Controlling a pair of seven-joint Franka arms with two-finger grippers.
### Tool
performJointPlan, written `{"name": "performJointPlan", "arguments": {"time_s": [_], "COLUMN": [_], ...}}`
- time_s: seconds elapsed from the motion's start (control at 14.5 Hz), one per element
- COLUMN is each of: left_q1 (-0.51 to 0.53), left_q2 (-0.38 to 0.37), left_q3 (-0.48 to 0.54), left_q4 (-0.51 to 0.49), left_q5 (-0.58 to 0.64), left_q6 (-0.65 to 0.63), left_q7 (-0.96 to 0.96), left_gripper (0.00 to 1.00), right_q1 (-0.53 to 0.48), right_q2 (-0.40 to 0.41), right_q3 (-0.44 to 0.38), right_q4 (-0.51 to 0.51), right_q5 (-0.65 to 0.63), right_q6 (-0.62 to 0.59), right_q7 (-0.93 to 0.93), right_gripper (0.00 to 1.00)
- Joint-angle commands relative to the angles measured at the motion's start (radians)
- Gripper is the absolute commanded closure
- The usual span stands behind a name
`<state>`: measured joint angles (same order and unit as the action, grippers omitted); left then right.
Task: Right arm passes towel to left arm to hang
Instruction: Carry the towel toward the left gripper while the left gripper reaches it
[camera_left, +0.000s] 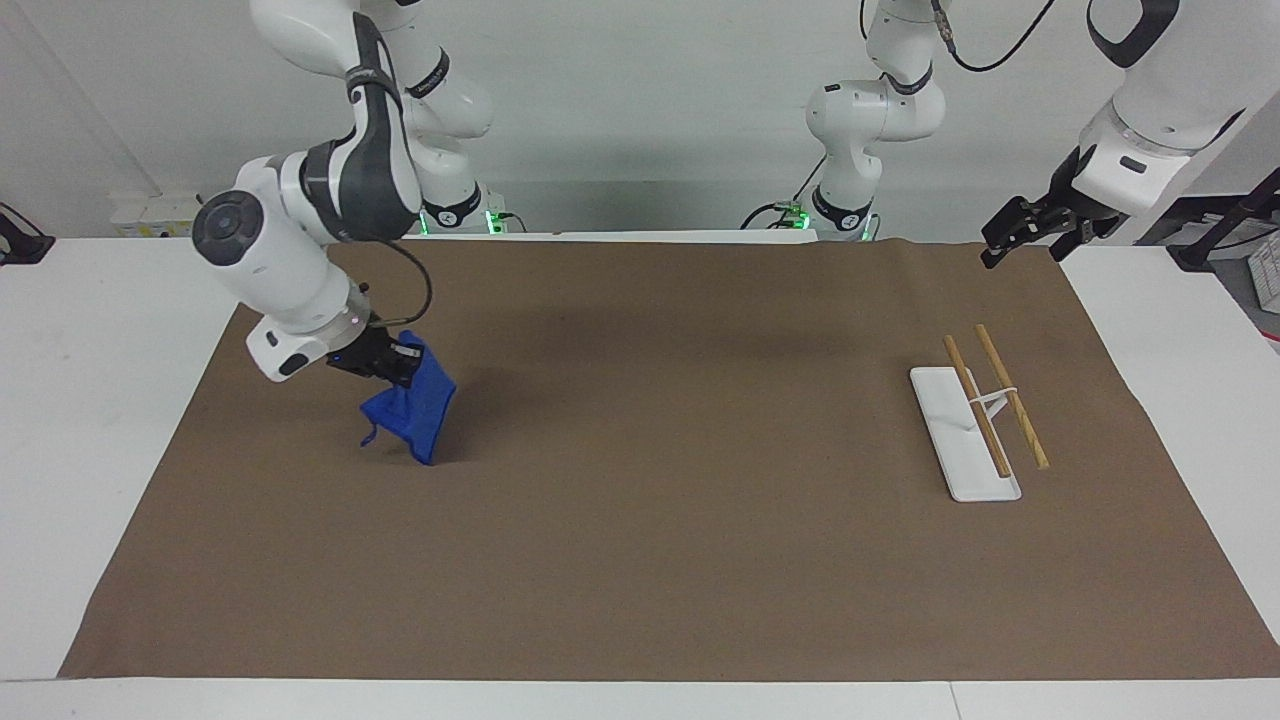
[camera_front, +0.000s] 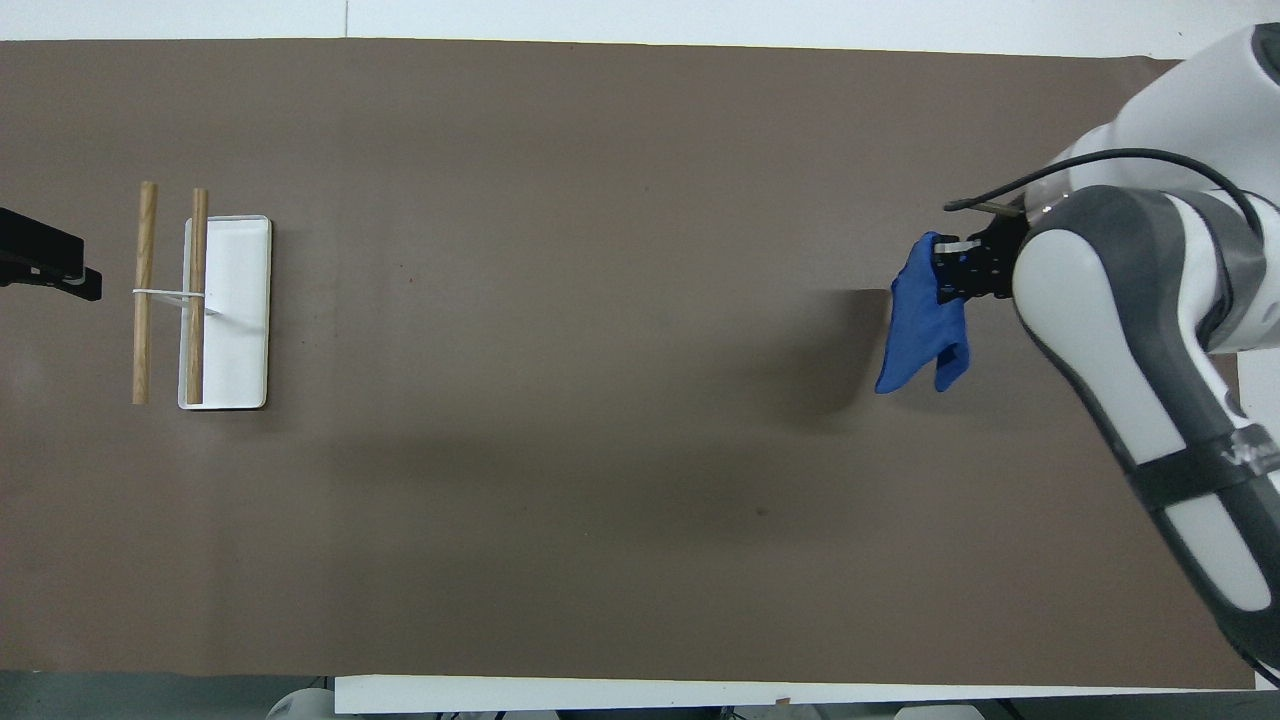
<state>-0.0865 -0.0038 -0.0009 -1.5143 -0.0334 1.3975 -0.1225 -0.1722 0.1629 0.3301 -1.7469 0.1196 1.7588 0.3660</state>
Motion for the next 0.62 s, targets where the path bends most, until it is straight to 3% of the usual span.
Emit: {"name": "performJointPlan", "arguments": {"time_s": [0.0,0.14,0.28,0.55], "left_q1": [-0.009,-0.015,-0.015,-0.047], "left_q2": [-0.025,-0.036,-0.068,-0.139], "left_q3": [0.002,-0.004,-0.007,-0.010], "left_q4": [-0.032,-0.036,-0.110,-0.271], "left_q5": [-0.008,-0.008,-0.013,-0.169], "left_q6": [0.011,-0.011,0.040,0.191], "left_q7": [0.000,-0.014,-0.127,-0.648], "left_gripper": [0.00,0.00,0.00,0.00], "right_q1": [-0.013,-0.013,0.003,0.033], "right_q2": [0.013,0.017,0.020,0.044], "right_q3": [0.107,0.151,0.168,0.300], "right_q4": [0.046,0.070,0.070,0.070], "right_q5": [0.107,0.278,0.411,0.431], "right_q6": [-0.015,0.002,0.063,0.279], "right_q7": [0.260,0.378,0.437,0.752], "right_gripper": [1.00,1.00,1.00,1.00]}}
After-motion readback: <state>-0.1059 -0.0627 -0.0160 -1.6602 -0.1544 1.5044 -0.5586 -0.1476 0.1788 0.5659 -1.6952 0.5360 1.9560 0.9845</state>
